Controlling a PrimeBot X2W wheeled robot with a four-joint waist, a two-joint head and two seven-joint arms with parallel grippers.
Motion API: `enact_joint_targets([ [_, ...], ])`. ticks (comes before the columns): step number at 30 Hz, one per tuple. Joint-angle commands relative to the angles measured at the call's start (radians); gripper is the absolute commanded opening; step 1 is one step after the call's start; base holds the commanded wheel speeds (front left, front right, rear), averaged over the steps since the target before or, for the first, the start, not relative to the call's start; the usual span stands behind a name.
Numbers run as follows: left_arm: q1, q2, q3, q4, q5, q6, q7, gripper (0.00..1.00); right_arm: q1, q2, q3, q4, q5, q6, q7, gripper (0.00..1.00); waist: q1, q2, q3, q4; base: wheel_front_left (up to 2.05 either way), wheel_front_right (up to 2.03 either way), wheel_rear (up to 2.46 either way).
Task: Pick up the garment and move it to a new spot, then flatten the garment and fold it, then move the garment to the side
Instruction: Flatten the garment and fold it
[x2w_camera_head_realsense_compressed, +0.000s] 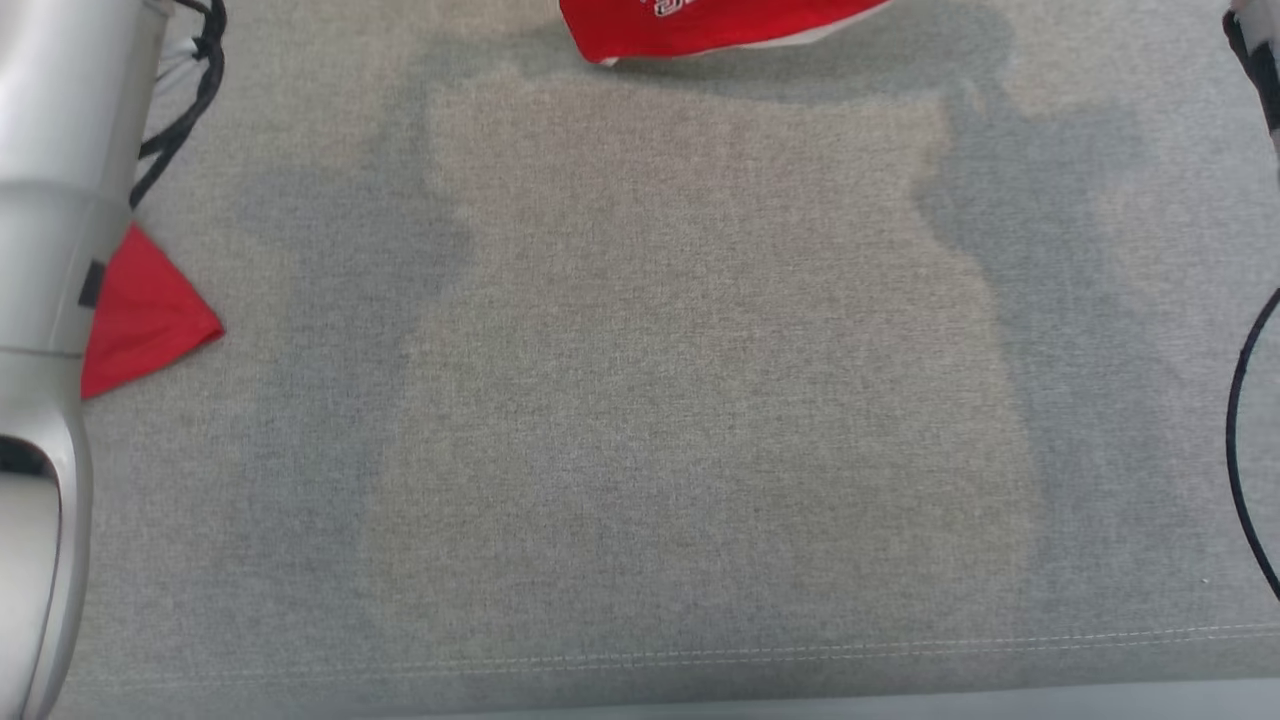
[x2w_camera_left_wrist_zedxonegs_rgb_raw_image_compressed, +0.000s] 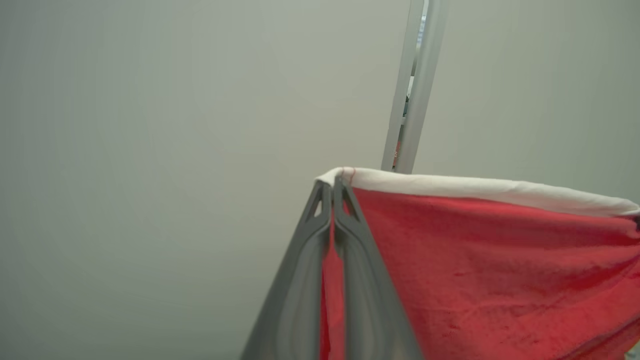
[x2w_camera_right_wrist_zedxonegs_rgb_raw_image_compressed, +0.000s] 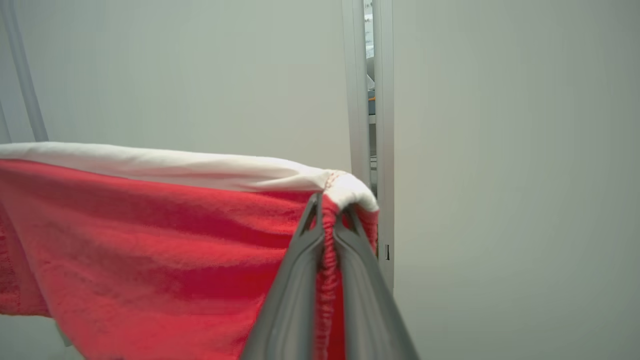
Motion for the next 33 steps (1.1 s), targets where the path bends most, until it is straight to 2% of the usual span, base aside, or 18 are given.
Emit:
enact_joint_targets([
  [1, -0.051, -0.011, 0.007, 0.057, 0.009, -0.017, -0.041, 0.0, -0.042, 0.015, 0.007, 0.039, -0.017, -0.001, -0.016, 0.0, -0.0002, 0.0, 0.047, 0.022, 0.0, 0.0, 0.0],
  [2, -0.051, -0.011, 0.007, 0.057, 0.009, -0.017, -0.041, 0.0, -0.042, 0.015, 0.007, 0.039, -0.017, -0.001, -0.016, 0.0, -0.0002, 0.0, 0.047, 0.022, 0.0, 0.0, 0.0],
  [6, -0.075, -0.053, 0.003, 0.156, 0.007, -0.063, -0.101, 0.0, -0.06, 0.041, 0.019, 0.095, -0.001, -0.001, -0.022, 0.0, -0.0002, 0.0, 0.093, 0.029, 0.0, 0.0, 0.0],
  [10, -0.029, -0.089, 0.002, 0.197, -0.001, -0.1, -0.153, 0.0, -0.013, 0.025, 0.049, 0.071, 0.03, -0.001, -0.022, 0.0, -0.0002, 0.0, 0.145, 0.04, 0.0, 0.0, 0.0],
  [16, 0.167, -0.124, 0.007, 0.12, 0.032, -0.117, -0.19, 0.0, 0.194, -0.062, 0.141, -0.086, 0.13, -0.001, -0.022, 0.0, -0.0002, 0.0, 0.135, 0.056, 0.0, 0.0, 0.0],
  [19, 0.319, -0.105, 0.057, -0.025, 0.078, -0.084, -0.188, 0.0, 0.325, -0.105, 0.131, -0.211, 0.205, -0.001, -0.022, 0.0, -0.0002, 0.0, 0.126, 0.057, 0.0, 0.0, 0.0],
  [24, 0.596, -0.061, 0.08, -0.317, 0.177, -0.014, -0.187, 0.0, 0.564, -0.167, 0.112, -0.398, 0.289, -0.001, -0.022, 0.0, -0.0002, 0.0, 0.086, 0.061, 0.0, 0.0, 0.0],
  [28, 0.803, -0.006, 0.057, -0.5, 0.204, 0.046, -0.178, 0.0, 0.736, -0.193, 0.107, -0.482, 0.357, -0.001, -0.022, 0.0, -0.0002, 0.0, 0.043, 0.054, 0.0, 0.0, 0.0],
  [33, 1.016, 0.068, 0.041, -0.667, 0.186, 0.11, -0.117, 0.0, 0.906, -0.228, 0.157, -0.536, 0.414, -0.001, -0.022, 0.0, -0.0002, 0.0, -0.015, 0.038, 0.0, 0.0, 0.0],
])
